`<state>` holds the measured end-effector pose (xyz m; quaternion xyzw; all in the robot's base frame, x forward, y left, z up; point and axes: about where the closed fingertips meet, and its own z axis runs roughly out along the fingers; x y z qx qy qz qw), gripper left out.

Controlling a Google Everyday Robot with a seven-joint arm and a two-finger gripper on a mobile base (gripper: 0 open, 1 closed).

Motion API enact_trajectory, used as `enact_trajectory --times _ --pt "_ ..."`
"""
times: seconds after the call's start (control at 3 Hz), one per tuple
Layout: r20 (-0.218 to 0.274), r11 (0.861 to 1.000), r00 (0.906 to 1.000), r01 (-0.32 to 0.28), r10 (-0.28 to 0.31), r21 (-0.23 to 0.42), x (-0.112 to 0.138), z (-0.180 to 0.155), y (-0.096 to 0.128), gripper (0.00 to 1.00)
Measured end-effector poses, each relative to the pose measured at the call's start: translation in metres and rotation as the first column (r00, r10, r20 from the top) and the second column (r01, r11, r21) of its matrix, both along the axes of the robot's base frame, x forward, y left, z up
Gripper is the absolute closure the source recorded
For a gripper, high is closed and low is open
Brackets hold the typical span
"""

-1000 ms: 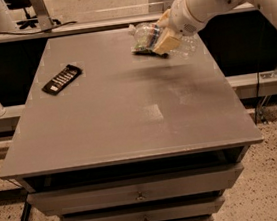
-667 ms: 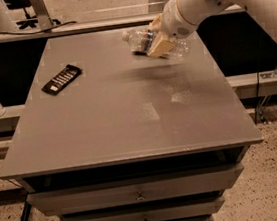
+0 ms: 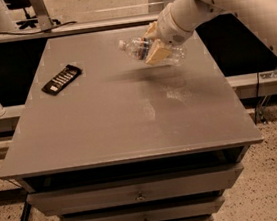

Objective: Move water bottle near green jalapeno chip bag

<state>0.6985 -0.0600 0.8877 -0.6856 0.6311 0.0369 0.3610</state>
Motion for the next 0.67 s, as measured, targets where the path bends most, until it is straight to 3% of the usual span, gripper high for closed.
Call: enact_trajectory --times 0.33,0.67 --pt "-0.010 1.000 0.9999 -0.009 0.009 -0.012 0.0013 -0.0082 0.0034 0.13" --pt "-0.015 1.000 0.9999 -0.004 0.003 -0.019 0.0044 -0.0126 0.0016 0.00"
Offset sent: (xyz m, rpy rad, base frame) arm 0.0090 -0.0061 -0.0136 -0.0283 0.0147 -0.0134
